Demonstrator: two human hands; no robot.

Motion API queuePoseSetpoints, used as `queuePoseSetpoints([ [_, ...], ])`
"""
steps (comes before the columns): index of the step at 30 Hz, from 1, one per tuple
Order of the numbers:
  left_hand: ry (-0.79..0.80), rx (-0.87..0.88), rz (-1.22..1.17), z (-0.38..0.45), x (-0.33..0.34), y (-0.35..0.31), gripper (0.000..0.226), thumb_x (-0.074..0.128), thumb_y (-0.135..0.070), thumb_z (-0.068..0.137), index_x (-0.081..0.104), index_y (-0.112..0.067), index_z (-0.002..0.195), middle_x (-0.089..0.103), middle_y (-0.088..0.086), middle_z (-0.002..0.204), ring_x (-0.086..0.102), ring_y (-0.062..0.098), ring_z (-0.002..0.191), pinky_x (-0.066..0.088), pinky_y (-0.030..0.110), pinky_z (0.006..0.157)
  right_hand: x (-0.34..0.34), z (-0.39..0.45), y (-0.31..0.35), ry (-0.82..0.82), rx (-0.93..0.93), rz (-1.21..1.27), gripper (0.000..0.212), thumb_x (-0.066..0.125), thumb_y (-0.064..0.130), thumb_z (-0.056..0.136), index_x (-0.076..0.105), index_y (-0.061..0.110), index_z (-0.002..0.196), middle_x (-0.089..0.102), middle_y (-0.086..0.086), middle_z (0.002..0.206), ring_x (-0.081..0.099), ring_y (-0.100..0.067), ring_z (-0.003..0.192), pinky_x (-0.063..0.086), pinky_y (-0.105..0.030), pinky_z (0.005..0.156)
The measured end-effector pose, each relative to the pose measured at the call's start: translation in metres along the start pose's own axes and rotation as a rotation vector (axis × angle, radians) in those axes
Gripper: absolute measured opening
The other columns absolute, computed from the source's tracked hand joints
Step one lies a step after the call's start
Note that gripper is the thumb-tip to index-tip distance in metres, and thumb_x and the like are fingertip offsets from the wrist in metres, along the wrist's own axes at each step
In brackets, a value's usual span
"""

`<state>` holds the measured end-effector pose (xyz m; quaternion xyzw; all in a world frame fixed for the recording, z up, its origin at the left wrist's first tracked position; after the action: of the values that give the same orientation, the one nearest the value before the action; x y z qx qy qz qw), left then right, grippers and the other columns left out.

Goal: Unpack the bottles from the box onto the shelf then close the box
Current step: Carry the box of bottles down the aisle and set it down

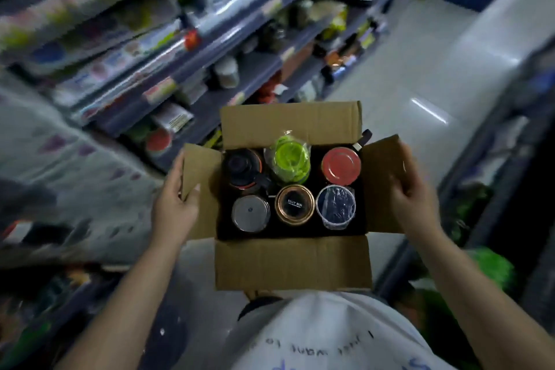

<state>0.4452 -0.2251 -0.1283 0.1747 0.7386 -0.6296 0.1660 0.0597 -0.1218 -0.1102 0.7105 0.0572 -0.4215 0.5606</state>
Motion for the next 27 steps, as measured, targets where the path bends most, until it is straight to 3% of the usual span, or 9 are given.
queuePoseSetpoints([
  [4,0.280,0.146,0.066,0.053,0.048,-0.047,0.069,0.053,-0.006,0.094,0.026,-0.042,0.147,0.041,-0.010,0.150,0.043,0.011,0.135,0.038,0.042,0.111,-0.033,-0.029,-0.031,-0.233,0.185,-0.004,0.068,0.051,0.006,0.091,0.032,0.046,0.142,0.063,-0.006,0.126,0.058,-0.015,0.097,0.042,-0.014,0.074],
  [5,0.343,0.196,0.078,0.061,0.062,-0.061,0.068,0.052,-0.004,0.094,0.026,-0.037,0.148,0.039,-0.015,0.149,0.042,0.008,0.135,0.038,0.037,0.110,-0.037,-0.036,-0.038,-0.281,0.232,0.013,0.067,0.052,0.007,0.091,0.033,0.045,0.142,0.063,-0.004,0.126,0.060,-0.018,0.103,0.043,-0.012,0.078],
  [7,0.437,0.293,0.120,0.070,0.087,-0.089,0.067,0.052,0.000,0.094,0.027,-0.027,0.150,0.030,-0.037,0.136,0.037,-0.002,0.130,0.036,0.021,0.104,-0.045,-0.051,-0.048,-0.362,0.306,0.056,0.064,0.052,0.006,0.091,0.036,0.040,0.142,0.060,0.002,0.127,0.058,-0.021,0.114,0.043,-0.023,0.089],
  [9,0.485,0.351,0.174,0.079,0.109,-0.106,0.066,0.053,0.000,0.093,0.030,-0.026,0.149,0.022,-0.045,0.122,0.038,-0.003,0.124,0.035,0.015,0.097,-0.048,-0.064,-0.058,-0.409,0.367,0.108,0.062,0.051,0.004,0.092,0.036,0.036,0.143,0.054,0.008,0.127,0.055,-0.019,0.118,0.043,-0.029,0.095],
  [13,0.607,0.368,0.229,0.092,0.149,-0.116,0.069,0.056,-0.006,0.092,0.030,-0.040,0.146,0.054,-0.013,0.135,0.055,0.009,0.121,0.044,0.030,0.100,-0.055,-0.084,-0.076,-0.508,0.454,0.155,0.061,0.049,0.015,0.090,0.034,0.046,0.140,0.052,0.012,0.120,0.056,-0.021,0.111,0.044,-0.034,0.091],
  [17,0.661,0.336,0.254,0.093,0.188,-0.126,0.069,0.055,-0.010,0.092,0.031,-0.051,0.141,0.055,-0.023,0.120,0.059,0.008,0.112,0.047,0.029,0.091,-0.071,-0.091,-0.091,-0.539,0.532,0.133,0.060,0.050,0.009,0.093,0.035,0.039,0.143,0.054,0.009,0.119,0.052,-0.011,0.102,0.039,-0.025,0.088],
  [21,0.682,0.320,0.248,0.090,0.223,-0.143,0.068,0.055,-0.009,0.092,0.032,-0.048,0.143,0.058,-0.016,0.121,0.060,0.009,0.108,0.050,0.030,0.088,-0.094,-0.078,-0.110,-0.540,0.541,0.124,0.060,0.051,0.009,0.092,0.036,0.038,0.143,0.056,0.000,0.136,0.055,-0.021,0.119,0.039,-0.028,0.094],
  [25,0.663,0.315,0.193,0.092,0.251,-0.166,0.066,0.053,-0.004,0.094,0.033,-0.039,0.146,0.057,-0.011,0.119,0.057,-0.009,0.090,0.047,0.007,0.067,-0.124,-0.052,-0.119,-0.519,0.533,0.138,0.059,0.049,0.010,0.093,0.035,0.038,0.143,0.057,-0.002,0.135,0.057,-0.022,0.109,0.040,-0.026,0.088],
  [27,0.647,0.321,0.196,0.095,0.264,-0.179,0.066,0.052,-0.004,0.094,0.031,-0.036,0.147,0.054,-0.008,0.124,0.055,-0.008,0.088,0.044,0.001,0.060,-0.138,-0.035,-0.123,-0.510,0.523,0.146,0.058,0.048,0.011,0.094,0.034,0.039,0.143,0.057,-0.001,0.133,0.056,-0.017,0.103,0.041,-0.026,0.085],
])
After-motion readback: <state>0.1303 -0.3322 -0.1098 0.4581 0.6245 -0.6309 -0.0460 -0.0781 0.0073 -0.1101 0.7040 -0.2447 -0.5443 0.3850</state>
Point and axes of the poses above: each hand's wrist, its own z-axis towards the middle knuckle, its own x-axis out of the palm, y = z × x, the point moved 5 cm from there along z, towards the middle knuckle
